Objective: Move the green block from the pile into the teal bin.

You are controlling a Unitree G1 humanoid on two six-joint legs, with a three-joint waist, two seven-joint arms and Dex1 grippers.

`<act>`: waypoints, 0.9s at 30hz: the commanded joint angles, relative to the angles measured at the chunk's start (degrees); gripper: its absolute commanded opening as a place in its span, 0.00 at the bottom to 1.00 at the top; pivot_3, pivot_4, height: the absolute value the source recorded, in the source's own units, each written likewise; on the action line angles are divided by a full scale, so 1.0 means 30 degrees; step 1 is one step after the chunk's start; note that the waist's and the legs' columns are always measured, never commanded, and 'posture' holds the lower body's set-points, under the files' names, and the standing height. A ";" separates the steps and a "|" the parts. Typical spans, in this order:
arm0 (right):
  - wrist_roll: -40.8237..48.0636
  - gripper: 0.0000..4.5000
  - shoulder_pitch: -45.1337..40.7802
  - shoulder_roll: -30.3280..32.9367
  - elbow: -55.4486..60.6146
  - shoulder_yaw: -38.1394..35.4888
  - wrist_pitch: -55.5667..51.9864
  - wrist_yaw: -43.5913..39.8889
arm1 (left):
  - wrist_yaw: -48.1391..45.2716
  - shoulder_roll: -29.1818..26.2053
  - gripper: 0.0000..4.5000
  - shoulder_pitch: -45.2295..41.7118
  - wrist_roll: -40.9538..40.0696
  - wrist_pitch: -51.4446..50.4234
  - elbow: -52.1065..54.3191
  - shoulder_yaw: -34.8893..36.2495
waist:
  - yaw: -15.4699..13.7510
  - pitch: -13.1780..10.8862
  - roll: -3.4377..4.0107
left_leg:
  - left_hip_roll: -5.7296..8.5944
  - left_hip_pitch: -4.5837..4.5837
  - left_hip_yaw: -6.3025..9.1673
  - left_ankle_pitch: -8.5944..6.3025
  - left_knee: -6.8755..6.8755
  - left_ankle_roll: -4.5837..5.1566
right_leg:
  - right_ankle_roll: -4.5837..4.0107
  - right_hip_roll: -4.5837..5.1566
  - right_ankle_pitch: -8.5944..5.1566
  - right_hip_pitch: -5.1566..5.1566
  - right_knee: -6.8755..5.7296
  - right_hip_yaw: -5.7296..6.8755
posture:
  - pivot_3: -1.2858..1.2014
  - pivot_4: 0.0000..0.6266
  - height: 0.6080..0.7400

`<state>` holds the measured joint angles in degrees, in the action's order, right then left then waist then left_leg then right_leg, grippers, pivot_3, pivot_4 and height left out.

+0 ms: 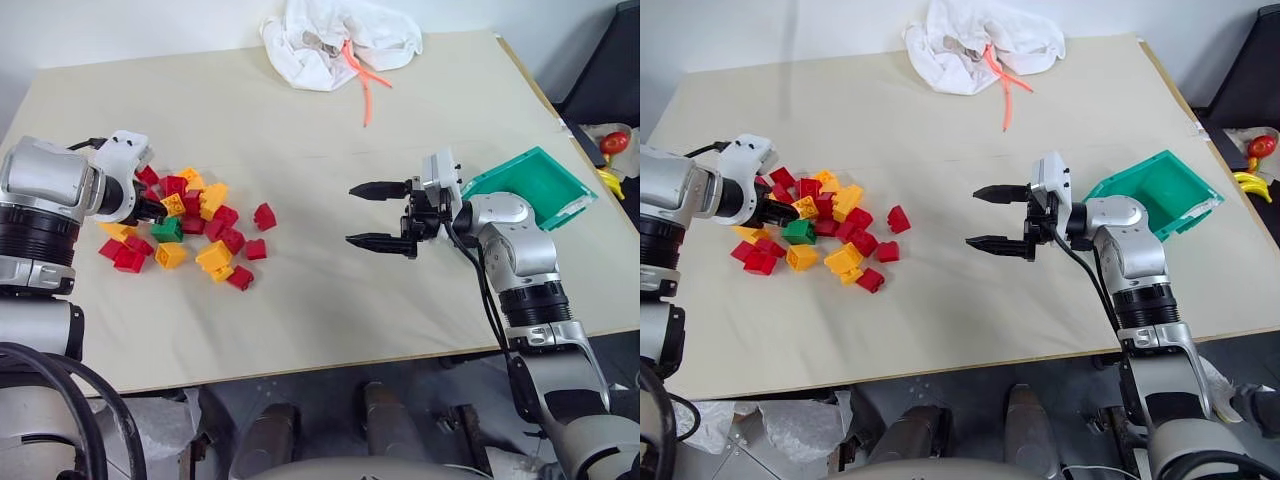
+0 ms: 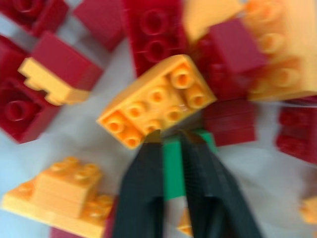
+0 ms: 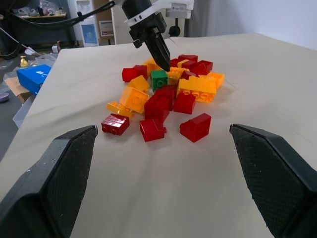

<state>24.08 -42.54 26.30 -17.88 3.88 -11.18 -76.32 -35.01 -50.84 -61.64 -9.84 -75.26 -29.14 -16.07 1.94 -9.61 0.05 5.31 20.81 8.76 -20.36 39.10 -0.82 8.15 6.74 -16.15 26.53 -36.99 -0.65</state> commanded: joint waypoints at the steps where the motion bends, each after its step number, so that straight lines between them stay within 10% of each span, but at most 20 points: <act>1: 0.0148 1.00 -0.0160 0.0152 0.0792 -0.0482 0.0412 0.0102 | -0.0054 -0.0232 0.45 -0.0572 0.0246 -0.1441 0.0291 0.0334 | 0.0010 0.0000 0.0000 | -0.0001 0.0016 0.0004 0.0000 0.0009 0.0000 | 0.0000 0.0000 0.0000 0.0006 -0.0001 0.0004 | 0.52 0.24 1.00; 9: 0.0029 1.00 -0.0177 0.0100 0.0747 -0.0415 0.0587 0.0138 | -0.0177 0.0802 0.96 -0.0137 -0.0358 -0.3311 -0.0087 0.1076 | -0.0015 0.0000 0.0000 | 0.0006 0.0034 0.0013 0.0000 0.0027 0.0001 | 0.0000 0.0006 0.0000 0.0010 -0.0006 0.0010 | 0.52 0.24 1.00; 16: -0.0045 1.00 -0.0111 0.0085 0.0758 -0.0362 0.0706 0.0186 | -0.0131 0.1162 0.96 0.0316 -0.0155 -0.2619 -0.0961 0.0971 | 0.0109 0.0000 0.0001 | 0.0001 0.0053 0.0015 0.0001 0.0033 0.0000 | 0.0000 0.0000 0.0001 0.0031 -0.0008 0.0016 | 0.52 0.24 1.00; 27: -0.0011 1.00 0.0127 0.0337 0.1018 -0.0628 0.0572 0.0551 | -0.0151 0.0936 0.49 0.0046 -0.0312 -0.1292 0.0845 0.1797 | 0.0064 0.0000 0.0000 | 0.0006 0.0065 0.0022 0.0001 0.0047 -0.0001 | -0.0001 0.0009 0.0001 0.0030 -0.0014 0.0022 | 0.52 0.24 1.00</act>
<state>23.29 -42.20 26.48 -17.68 3.74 -9.98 -74.98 -34.97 -46.94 -60.71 -10.82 -80.92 -30.29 -12.20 2.13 -9.61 0.05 5.33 21.03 8.83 -20.36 39.25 -0.82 8.15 6.77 -16.15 26.63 -37.03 -0.58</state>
